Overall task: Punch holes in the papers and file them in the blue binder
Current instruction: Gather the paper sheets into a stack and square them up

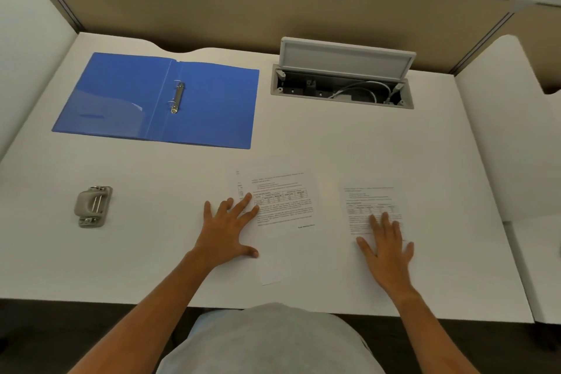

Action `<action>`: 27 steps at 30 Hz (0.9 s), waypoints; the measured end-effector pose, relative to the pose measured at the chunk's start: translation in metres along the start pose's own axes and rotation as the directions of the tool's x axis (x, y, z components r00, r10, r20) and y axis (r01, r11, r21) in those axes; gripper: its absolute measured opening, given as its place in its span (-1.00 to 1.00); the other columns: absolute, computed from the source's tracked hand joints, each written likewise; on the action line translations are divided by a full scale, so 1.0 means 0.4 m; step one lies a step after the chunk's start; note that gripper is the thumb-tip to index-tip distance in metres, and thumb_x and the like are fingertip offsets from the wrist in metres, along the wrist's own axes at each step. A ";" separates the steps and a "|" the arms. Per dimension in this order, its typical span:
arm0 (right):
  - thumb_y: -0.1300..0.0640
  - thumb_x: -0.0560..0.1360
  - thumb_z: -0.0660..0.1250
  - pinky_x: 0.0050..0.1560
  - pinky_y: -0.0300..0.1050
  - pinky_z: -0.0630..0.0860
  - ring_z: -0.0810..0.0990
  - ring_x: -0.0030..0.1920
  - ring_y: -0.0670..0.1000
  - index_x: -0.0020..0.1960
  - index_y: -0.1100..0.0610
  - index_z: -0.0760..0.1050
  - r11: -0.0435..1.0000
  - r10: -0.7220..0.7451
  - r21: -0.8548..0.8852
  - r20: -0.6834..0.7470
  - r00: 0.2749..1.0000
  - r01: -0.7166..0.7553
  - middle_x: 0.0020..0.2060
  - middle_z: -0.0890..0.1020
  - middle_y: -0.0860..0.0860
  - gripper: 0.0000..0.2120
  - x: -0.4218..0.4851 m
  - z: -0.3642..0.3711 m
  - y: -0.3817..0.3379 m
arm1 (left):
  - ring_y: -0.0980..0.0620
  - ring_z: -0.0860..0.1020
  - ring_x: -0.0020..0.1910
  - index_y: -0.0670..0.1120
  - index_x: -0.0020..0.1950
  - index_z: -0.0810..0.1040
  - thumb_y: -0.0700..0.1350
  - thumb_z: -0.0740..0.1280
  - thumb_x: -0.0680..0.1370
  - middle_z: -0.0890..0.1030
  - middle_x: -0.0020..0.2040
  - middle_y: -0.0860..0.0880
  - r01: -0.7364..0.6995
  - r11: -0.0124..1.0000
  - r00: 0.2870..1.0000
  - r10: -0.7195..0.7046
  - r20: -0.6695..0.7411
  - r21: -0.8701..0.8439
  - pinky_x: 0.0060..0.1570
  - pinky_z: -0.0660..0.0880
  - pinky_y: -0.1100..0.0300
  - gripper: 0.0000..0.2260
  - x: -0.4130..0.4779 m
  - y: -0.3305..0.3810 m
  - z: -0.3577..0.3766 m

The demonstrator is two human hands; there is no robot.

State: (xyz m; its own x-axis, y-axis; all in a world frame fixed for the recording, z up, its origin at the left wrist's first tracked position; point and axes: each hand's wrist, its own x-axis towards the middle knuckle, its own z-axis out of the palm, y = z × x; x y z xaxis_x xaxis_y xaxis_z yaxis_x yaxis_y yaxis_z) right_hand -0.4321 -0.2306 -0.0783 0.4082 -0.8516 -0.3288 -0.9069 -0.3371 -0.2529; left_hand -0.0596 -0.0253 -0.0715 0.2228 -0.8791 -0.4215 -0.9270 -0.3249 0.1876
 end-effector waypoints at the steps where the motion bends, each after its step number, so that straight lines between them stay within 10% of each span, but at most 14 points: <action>1: -0.41 0.60 -0.07 0.61 0.46 -0.11 -0.10 0.73 0.11 0.73 -0.15 -0.04 1.000 -0.022 0.008 -0.001 1.000 0.022 0.75 -0.07 -0.04 -0.24 0.005 0.007 -0.030 | -0.25 0.05 0.69 0.20 0.70 -0.08 0.73 -0.11 0.19 -0.16 0.73 0.07 0.003 1.000 1.000 -0.003 0.013 0.003 0.52 -0.10 -0.54 0.15 0.004 0.006 -0.005; 6: -0.35 0.62 0.04 0.51 0.27 0.16 0.17 0.65 0.11 0.67 -0.12 0.26 0.989 -0.139 0.041 -0.015 0.990 0.140 0.70 0.20 -0.05 -0.33 0.040 0.022 -0.171 | -0.21 -0.06 0.70 0.21 0.69 -0.17 0.61 0.24 0.35 -0.24 0.73 0.09 0.003 0.998 0.997 -0.008 0.081 0.059 0.52 -0.13 -0.53 0.07 0.013 0.032 -0.029; 17: -0.33 0.63 0.11 0.32 0.12 0.40 0.44 0.42 0.13 0.59 -0.06 0.40 0.947 -0.320 -0.061 -0.055 0.946 0.317 0.47 0.48 0.01 -0.38 0.054 0.006 -0.254 | -0.22 -0.09 0.71 0.21 0.69 -0.17 0.56 0.28 0.39 -0.24 0.73 0.08 -0.019 0.998 0.998 0.015 0.062 0.065 0.56 -0.14 -0.48 0.05 -0.004 0.027 -0.027; 27: -0.41 0.64 0.04 0.64 0.39 -0.01 -0.03 0.73 0.13 0.72 -0.13 0.06 0.983 -0.106 0.143 -0.085 0.991 0.118 0.74 0.04 -0.02 -0.27 0.038 -0.017 -0.144 | -0.23 -0.17 0.70 0.33 0.66 -0.19 0.54 0.24 0.44 -0.30 0.71 0.08 -0.056 0.994 0.993 0.046 0.106 0.094 0.54 -0.16 -0.51 -0.06 -0.009 0.018 -0.035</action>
State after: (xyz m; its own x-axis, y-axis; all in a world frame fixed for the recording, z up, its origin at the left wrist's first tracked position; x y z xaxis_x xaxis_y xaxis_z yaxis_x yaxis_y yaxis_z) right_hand -0.3743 -0.2267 -0.0624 0.4921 -0.8419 -0.2214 -0.8283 -0.3744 -0.4169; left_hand -0.0628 -0.0295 -0.0562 0.1468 -0.8509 -0.5044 -0.9622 -0.2410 0.1265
